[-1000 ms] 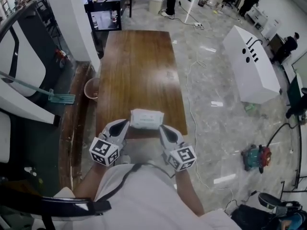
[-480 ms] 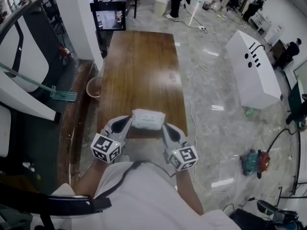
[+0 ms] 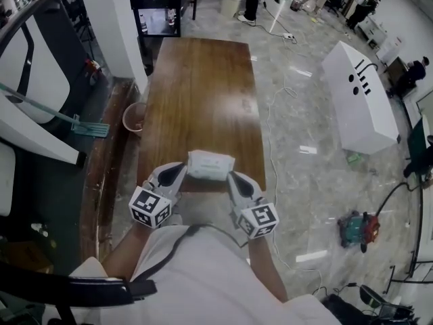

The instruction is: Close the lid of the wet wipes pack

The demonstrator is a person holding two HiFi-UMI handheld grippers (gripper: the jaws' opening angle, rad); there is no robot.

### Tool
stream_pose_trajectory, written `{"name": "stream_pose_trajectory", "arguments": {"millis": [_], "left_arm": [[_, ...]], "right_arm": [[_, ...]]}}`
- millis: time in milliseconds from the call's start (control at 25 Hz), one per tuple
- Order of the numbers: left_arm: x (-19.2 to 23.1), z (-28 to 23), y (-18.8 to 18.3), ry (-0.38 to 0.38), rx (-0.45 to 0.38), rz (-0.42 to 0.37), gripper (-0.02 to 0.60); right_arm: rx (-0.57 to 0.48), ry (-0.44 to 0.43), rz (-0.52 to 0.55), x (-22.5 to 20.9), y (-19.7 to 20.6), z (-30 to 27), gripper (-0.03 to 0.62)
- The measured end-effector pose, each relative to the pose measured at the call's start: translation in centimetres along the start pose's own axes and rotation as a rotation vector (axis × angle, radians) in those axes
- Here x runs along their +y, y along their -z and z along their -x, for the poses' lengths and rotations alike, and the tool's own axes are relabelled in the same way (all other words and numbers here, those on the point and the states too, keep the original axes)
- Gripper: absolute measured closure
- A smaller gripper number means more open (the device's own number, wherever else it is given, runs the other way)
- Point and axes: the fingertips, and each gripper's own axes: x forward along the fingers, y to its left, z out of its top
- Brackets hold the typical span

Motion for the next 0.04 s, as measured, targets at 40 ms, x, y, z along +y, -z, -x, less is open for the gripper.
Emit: {"name": "stream_pose_trajectory", "arguments": {"millis": [40], "left_arm": [[0.08, -0.05, 0.16, 0.000, 0.003, 0.001, 0.578]], "right_arm": [[0.003, -0.001, 0.002, -0.01, 0.11, -0.17, 0.586]]}}
